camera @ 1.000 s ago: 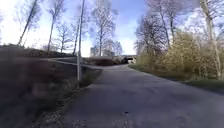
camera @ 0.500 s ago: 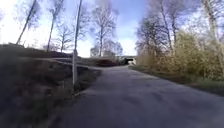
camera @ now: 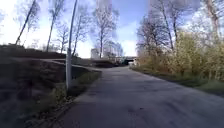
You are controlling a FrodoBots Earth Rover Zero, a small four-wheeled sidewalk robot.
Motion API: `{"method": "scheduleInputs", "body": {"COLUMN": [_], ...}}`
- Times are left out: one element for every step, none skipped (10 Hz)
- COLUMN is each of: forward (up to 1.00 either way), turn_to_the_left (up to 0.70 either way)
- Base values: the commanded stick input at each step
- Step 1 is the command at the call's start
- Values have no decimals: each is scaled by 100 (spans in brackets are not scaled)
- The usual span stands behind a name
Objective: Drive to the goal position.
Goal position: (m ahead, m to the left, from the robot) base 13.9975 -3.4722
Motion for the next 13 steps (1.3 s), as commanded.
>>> {"method": "scheduleInputs", "body": {"forward": [100,100,100,100,100,100,100,100,100,100,100,100,100], "turn_to_the_left": [0,0,0,0,0,0,0,0,0,0,0,0,0]}}
